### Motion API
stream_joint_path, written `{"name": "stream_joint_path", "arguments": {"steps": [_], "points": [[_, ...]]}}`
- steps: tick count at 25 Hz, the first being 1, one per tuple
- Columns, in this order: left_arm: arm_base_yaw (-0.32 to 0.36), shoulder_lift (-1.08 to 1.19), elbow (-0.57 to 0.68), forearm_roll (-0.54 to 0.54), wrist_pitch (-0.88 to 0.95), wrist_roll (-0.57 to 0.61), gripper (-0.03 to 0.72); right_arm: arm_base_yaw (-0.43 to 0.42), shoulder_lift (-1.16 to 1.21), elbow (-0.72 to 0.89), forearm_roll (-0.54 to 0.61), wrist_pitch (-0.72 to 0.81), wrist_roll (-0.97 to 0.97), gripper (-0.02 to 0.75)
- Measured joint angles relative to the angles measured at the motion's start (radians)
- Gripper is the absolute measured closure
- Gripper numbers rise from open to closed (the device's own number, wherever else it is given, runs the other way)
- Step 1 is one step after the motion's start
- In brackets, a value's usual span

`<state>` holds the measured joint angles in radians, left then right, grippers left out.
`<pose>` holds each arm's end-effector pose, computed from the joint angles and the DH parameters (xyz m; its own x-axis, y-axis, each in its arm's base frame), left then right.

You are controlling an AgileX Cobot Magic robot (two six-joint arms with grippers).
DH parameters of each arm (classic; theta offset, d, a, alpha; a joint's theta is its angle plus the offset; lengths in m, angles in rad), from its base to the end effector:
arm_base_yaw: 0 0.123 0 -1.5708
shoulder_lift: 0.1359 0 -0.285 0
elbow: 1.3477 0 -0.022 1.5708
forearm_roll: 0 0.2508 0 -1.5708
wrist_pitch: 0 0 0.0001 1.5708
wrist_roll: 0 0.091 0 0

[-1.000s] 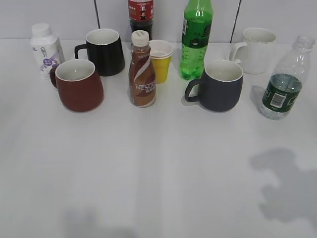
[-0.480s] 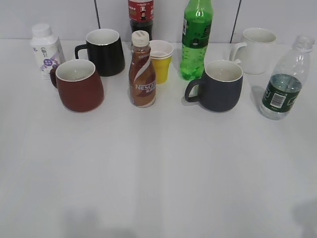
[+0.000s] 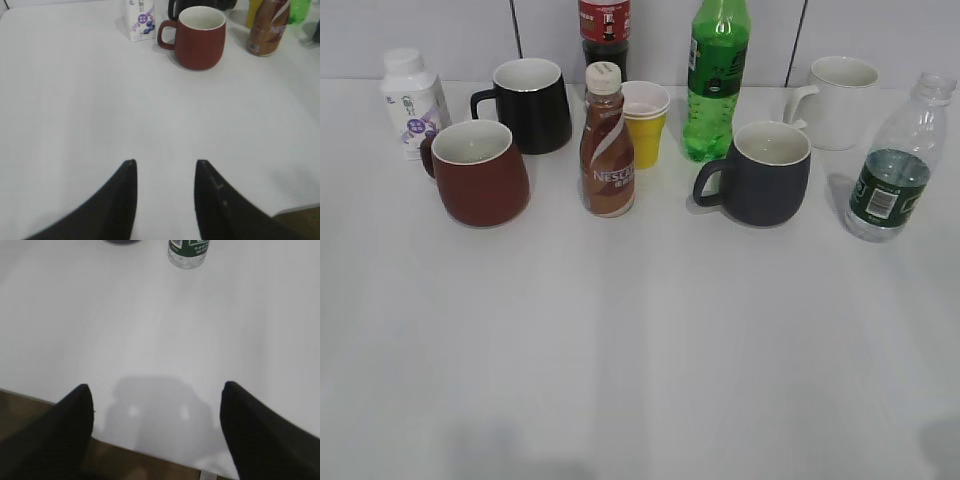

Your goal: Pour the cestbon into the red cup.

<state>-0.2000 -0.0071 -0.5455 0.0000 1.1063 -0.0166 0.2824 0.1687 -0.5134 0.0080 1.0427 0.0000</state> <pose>-0.0131 0.0027 0.2860 -0.4440 0.0731 -0.8930 0.1913 0.9814 -0.0148 0.0202 0.0065 0.2812 -0.5519 -0.1560 -0.8192 -0.2819 0.9594 0.0073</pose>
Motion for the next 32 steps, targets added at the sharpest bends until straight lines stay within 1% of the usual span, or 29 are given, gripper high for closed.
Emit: {"name": "stream_joint_path", "arguments": {"steps": [5,19,21,26,29,32], "points": [[0.0,0.011,0.02,0.006,-0.035,0.001,0.396,0.0,0.0,0.008,-0.008,-0.001,0.0,0.145],[0.0,0.011,0.021,0.009,-0.037,0.001,0.398,-0.005,-0.006,0.008,-0.008,-0.002,0.0,0.145],[0.0,0.011,0.021,0.009,-0.037,0.001,0.399,-0.036,-0.008,0.008,-0.008,-0.002,0.0,0.146],[0.0,0.011,0.021,0.01,-0.038,0.001,0.399,-0.199,-0.03,0.008,-0.008,-0.003,0.0,0.148],[0.023,0.004,0.021,0.01,-0.038,0.001,0.399,-0.223,-0.093,0.008,-0.008,-0.003,0.0,0.148],[0.074,0.0,0.021,0.011,-0.038,0.001,0.401,-0.224,-0.165,0.008,-0.002,-0.003,0.0,0.149]]}}
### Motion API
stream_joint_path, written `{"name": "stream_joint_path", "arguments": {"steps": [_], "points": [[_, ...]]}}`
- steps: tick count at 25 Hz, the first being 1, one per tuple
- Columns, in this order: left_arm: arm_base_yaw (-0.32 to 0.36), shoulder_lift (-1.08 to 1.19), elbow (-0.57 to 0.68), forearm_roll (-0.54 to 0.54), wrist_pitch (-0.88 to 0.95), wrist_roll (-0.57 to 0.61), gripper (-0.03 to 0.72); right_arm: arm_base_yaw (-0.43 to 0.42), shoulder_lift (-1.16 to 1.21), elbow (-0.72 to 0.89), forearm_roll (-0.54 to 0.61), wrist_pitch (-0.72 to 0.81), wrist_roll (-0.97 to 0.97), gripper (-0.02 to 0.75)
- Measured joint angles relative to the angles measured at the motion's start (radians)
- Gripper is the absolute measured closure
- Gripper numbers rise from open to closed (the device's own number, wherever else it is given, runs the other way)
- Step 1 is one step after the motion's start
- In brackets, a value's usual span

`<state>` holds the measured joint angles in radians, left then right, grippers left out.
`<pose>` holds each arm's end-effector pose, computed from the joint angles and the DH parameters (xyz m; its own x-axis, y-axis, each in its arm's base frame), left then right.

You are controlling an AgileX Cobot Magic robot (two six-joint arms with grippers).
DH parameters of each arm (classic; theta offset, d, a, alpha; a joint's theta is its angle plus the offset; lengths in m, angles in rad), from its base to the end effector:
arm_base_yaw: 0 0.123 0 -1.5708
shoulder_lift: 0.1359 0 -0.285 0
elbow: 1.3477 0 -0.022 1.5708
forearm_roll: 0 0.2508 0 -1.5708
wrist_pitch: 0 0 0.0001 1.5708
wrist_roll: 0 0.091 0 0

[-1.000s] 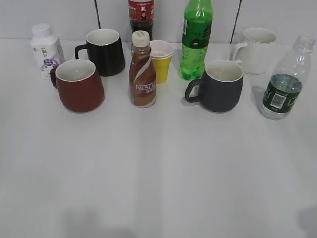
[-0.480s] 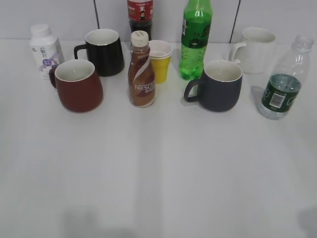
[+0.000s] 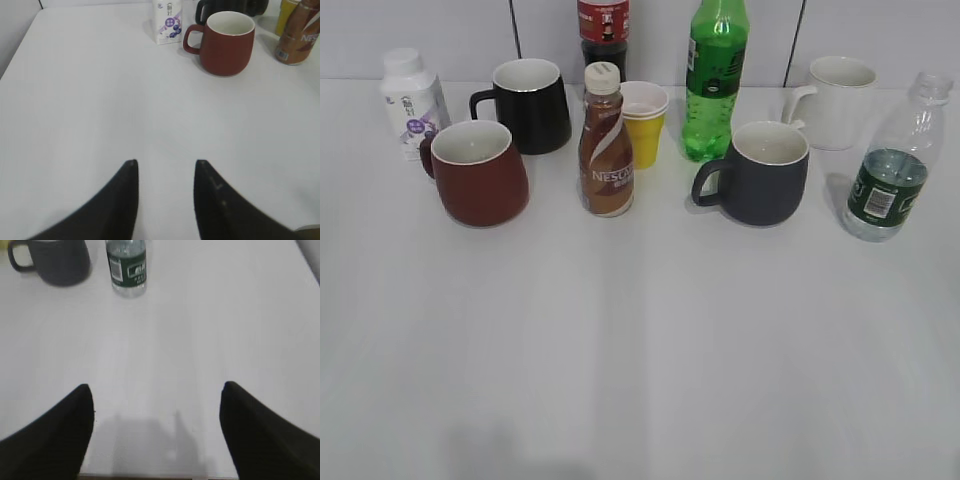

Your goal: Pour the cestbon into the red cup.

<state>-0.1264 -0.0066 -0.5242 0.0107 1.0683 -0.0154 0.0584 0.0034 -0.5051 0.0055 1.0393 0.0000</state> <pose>-0.0089 0.0020 0.2833 -0.4329 0.0447 -0.9003 0.1133 0.9936 -0.0051 -0.0040 0.0002 0.2805 -0.4348 -0.0226 -0.9003 -0.0614 0.9981 0.0046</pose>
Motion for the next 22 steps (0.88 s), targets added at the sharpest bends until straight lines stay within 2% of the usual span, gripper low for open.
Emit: {"name": "stream_joint_path", "arguments": {"steps": [3,9,22], "points": [[0.027,0.0,0.0,0.0,0.0,0.0,0.413,0.0,-0.011,0.001,0.0,0.0,0.0,0.149],[0.029,0.0,0.0,0.001,0.0,0.001,0.443,0.0,-0.012,0.001,0.001,-0.001,0.0,0.149],[0.031,0.0,0.0,0.001,0.0,0.001,0.448,0.0,-0.012,0.001,0.001,-0.001,0.0,0.149]]}}
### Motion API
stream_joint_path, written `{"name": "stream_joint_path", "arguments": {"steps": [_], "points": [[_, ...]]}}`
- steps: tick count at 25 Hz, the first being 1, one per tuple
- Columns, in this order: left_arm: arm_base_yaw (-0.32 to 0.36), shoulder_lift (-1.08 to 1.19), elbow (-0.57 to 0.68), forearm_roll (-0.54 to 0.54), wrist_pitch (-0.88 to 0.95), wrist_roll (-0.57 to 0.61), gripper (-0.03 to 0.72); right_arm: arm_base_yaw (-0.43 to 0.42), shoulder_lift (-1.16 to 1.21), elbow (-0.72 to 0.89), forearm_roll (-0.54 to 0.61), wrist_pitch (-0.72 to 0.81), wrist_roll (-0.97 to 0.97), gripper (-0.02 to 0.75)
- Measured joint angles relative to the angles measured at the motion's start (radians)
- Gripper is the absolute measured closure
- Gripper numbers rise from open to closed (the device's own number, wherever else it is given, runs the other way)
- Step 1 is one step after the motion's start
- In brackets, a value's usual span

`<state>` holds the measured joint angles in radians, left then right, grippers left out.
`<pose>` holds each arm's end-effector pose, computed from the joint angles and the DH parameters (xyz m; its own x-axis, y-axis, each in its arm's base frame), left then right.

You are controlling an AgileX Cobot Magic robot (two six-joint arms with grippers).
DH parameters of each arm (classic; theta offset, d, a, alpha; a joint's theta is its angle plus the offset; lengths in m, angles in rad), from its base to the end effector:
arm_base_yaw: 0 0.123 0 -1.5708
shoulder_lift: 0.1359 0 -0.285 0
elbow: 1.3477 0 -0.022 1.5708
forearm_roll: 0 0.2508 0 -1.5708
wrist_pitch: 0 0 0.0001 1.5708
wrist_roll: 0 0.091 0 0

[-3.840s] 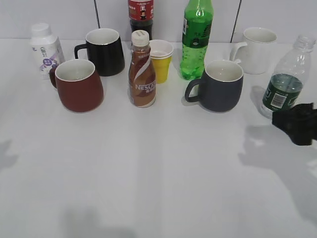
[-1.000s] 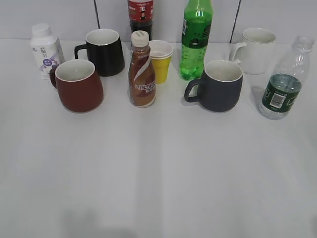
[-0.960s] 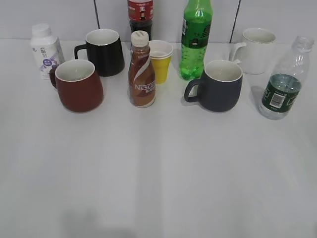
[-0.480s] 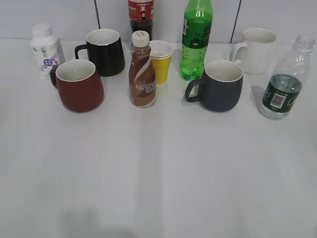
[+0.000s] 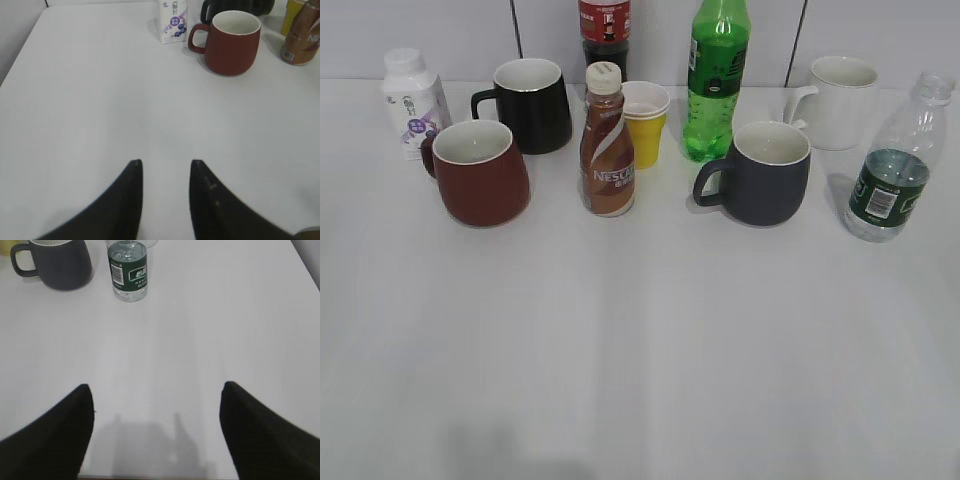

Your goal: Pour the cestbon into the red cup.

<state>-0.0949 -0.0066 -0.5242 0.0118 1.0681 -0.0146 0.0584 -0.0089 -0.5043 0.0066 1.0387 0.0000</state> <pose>-0.0089 0.0018 0.2833 -0.4338 0.0323 -0.9004 0.0816 0.9967 -0.0035 -0.0059 0.0002 0.2802 -0.4239 -0.0214 -0.9055 -0.0621 0.9981 0.0054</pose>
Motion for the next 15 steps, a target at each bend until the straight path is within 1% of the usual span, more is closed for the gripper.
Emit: {"name": "stream_joint_path", "arguments": {"steps": [15], "points": [[0.0,0.0,0.0,0.0,0.0,0.0,0.449,0.0,0.0,0.0,0.0,0.0,0.0,0.149]]}}
